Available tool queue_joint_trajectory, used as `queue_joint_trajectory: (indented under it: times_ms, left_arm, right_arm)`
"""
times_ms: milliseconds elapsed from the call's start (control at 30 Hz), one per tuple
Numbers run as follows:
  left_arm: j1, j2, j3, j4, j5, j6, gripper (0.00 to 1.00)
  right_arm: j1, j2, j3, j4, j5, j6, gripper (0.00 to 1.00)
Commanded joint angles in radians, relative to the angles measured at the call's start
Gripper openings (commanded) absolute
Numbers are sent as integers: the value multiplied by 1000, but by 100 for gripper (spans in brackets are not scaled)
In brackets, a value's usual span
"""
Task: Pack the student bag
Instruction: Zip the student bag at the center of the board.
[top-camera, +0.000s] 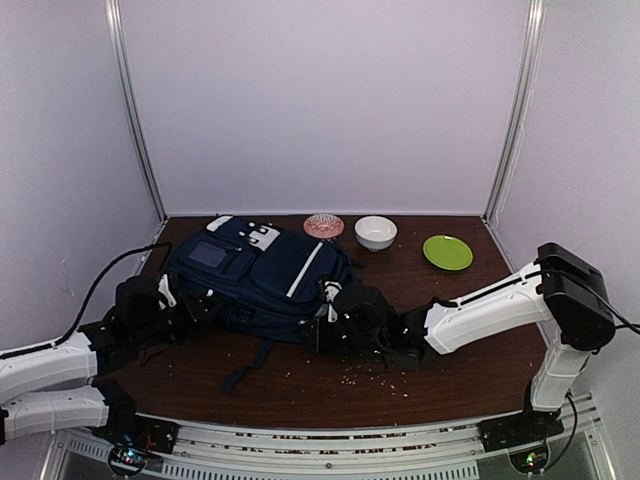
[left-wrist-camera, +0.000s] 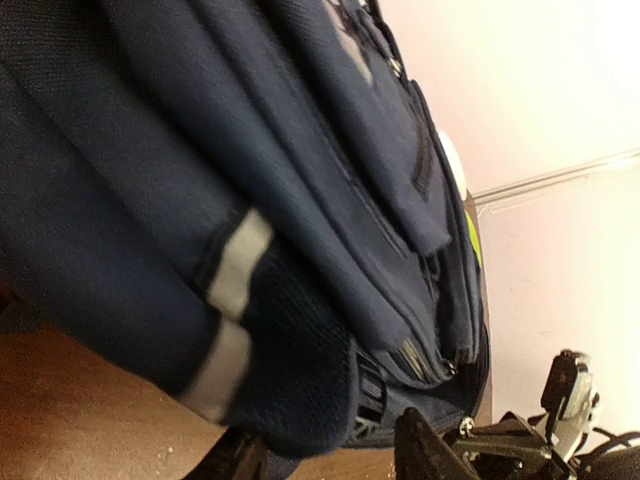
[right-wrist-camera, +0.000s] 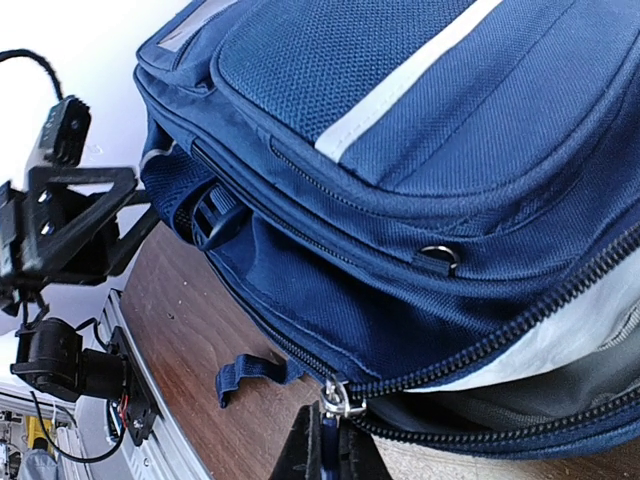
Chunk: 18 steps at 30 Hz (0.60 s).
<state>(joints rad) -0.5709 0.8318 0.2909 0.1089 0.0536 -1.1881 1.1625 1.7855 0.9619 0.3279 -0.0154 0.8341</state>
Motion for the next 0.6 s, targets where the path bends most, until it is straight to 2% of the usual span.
queue_joint_trajectory:
  times_ms: [0,100,233,400,567]
  left_arm:
    - [-109,-128,57,-157,-73,-9,79]
    - [-187,-160,45,-178,-120,-98,82]
    - [-273,-122,65,-123,-136,-176,83]
    - [-319,3,105,33,-132,-193,81]
    - [-323,201,169,172,-68,-241,81]
  right_arm:
    - [15,13,55,48,-41,-22,0]
    - [15,14,58,49,-52,-21,0]
    - [16,18,65,47,-69,-32,0]
    - [19,19,56,53,-70,-56,0]
    - [20,20,46,54,-69,-67,0]
